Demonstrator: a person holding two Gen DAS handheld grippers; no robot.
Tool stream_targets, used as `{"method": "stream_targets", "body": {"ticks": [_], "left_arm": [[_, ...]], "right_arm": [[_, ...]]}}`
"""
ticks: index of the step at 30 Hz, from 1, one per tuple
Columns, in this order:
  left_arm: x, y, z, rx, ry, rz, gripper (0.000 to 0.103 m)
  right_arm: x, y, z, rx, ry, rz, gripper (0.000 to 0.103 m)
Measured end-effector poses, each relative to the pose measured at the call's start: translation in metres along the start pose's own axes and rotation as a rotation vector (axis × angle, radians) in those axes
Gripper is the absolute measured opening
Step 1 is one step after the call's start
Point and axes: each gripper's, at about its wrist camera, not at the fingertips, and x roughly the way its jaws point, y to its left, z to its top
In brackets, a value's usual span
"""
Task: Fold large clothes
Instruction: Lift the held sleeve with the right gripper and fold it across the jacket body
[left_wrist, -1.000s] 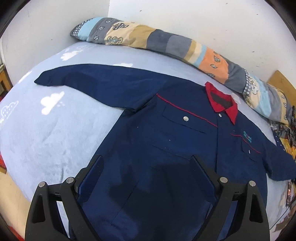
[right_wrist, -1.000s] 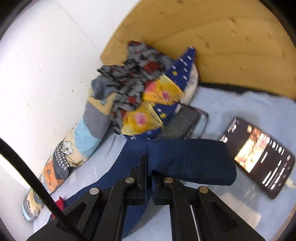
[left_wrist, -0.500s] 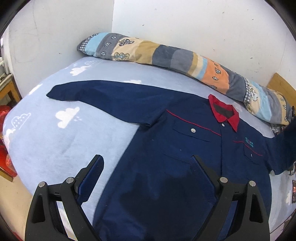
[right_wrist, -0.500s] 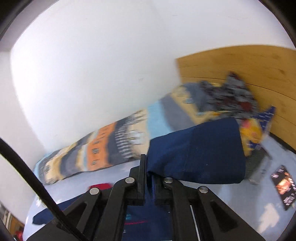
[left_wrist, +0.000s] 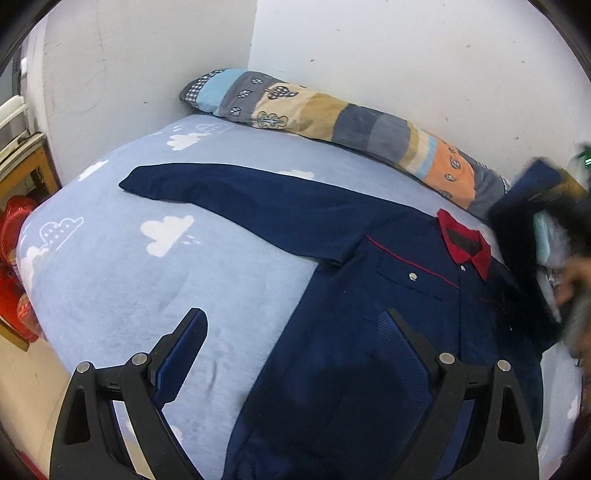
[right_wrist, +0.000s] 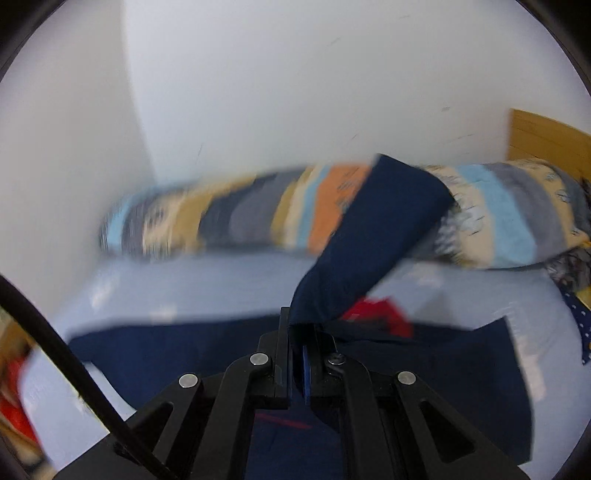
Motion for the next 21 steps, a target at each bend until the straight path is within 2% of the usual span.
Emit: {"method": "stream_targets", "body": {"ticks": [4, 8, 11, 13, 15, 16, 17, 18, 19, 20, 21], "left_arm": [[-0.002, 0.003, 0.001, 0.014, -0.017, 0.026, 0.093], [-0.003, 0.009, 0.005, 0.002, -0.040, 0.048, 0.093], [-0.004, 0.013, 0.008, -0.031, -0.043, 0.039, 0.093], [-0.003, 0.013, 0.007, -0.030, -0.043, 0.040, 0.093], [-0.002, 0.009, 0.007, -0.011, -0.037, 0.043, 0.093], [-0.001, 0.007, 0.006, -0.005, -0.033, 0.043, 0.093], [-0.001, 0.007, 0.006, -0.004, -0.030, 0.041, 0.093], [0.000, 0.006, 0.006, -0.004, -0.027, 0.041, 0.093], [0.000, 0.007, 0.006, -0.007, -0.027, 0.040, 0.093], [0.000, 0.008, 0.006, -0.010, -0.029, 0.038, 0.093], [-0.001, 0.009, 0.006, -0.012, -0.032, 0.039, 0.093]], "right_arm": [[0.081, 0.069, -0.059, -0.151, 0.120, -0.047, 0.004], [0.121, 0.102, -0.106, -0.220, 0.170, -0.049, 0.004], [0.124, 0.119, -0.111, -0.215, 0.152, -0.036, 0.004], [0.127, 0.126, -0.108, -0.237, 0.137, -0.070, 0.004], [0.138, 0.128, -0.110, -0.251, 0.207, -0.090, 0.006], [0.146, 0.129, -0.115, -0.266, 0.270, -0.093, 0.016], [0.147, 0.129, -0.122, -0.275, 0.313, -0.088, 0.032], [0.146, 0.128, -0.126, -0.289, 0.327, -0.091, 0.035], [0.139, 0.125, -0.128, -0.313, 0.329, -0.075, 0.043], [0.130, 0.122, -0.128, -0.325, 0.330, -0.035, 0.047], [0.116, 0.117, -0.127, -0.323, 0.310, 0.033, 0.047]]}}
